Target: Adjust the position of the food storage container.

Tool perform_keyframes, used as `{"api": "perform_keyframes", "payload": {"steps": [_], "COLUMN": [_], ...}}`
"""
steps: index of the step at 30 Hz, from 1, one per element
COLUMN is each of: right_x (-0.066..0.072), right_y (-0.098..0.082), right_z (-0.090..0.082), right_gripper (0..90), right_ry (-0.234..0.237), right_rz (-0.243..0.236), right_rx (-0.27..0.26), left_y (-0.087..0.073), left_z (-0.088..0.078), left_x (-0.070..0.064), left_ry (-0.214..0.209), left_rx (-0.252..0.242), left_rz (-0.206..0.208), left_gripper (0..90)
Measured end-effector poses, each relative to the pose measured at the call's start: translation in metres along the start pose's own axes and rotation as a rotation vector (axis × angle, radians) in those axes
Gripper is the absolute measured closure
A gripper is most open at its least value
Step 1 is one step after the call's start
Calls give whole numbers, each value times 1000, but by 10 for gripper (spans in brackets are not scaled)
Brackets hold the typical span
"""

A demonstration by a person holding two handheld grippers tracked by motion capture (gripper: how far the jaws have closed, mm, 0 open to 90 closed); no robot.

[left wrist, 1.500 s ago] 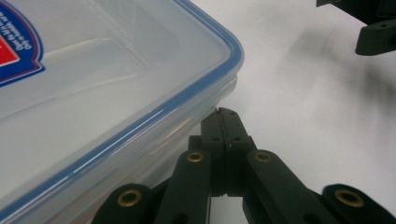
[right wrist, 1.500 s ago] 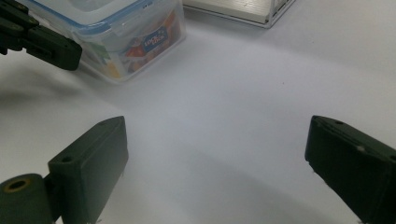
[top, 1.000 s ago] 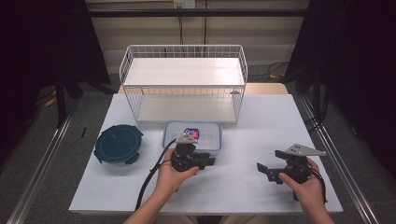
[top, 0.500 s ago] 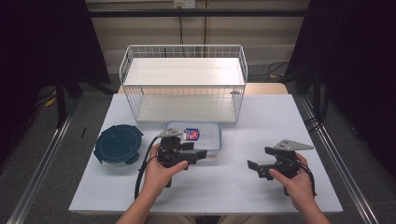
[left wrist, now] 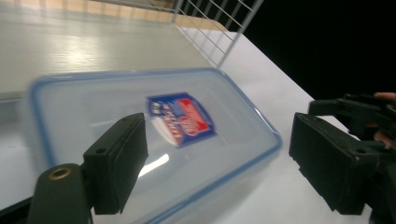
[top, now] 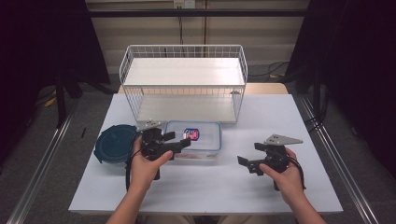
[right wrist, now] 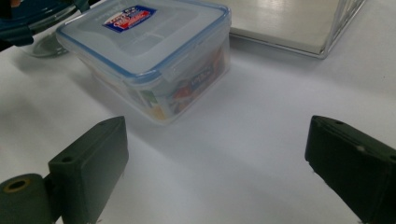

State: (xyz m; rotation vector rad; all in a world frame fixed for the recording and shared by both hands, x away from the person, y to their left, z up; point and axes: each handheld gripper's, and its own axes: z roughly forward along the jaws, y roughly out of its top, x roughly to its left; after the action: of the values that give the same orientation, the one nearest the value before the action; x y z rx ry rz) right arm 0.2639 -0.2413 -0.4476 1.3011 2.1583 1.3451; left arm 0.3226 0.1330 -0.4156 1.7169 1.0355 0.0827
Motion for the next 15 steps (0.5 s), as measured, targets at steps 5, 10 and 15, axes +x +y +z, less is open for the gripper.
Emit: {"api": "perform_keyframes", "payload": {"steps": [5,10,15], "right_x": [2,3,6], "right_y": [6,8,11], "right_z": [5,13,24], "right_gripper": [57,60,87], "right_ry": [1,25,79], "right_rz": [35,89,207], "right_rx": [-31,-58,-116], "left_y": [4,6,1], "left_z": [-8,-13,-15], "left_x": [10,18,27], "left_ry": [67,128,148], "left_rx": [-33,-65,-87], "left_rz": [-17,-46,-84], "left_gripper": [188,183,172]}}
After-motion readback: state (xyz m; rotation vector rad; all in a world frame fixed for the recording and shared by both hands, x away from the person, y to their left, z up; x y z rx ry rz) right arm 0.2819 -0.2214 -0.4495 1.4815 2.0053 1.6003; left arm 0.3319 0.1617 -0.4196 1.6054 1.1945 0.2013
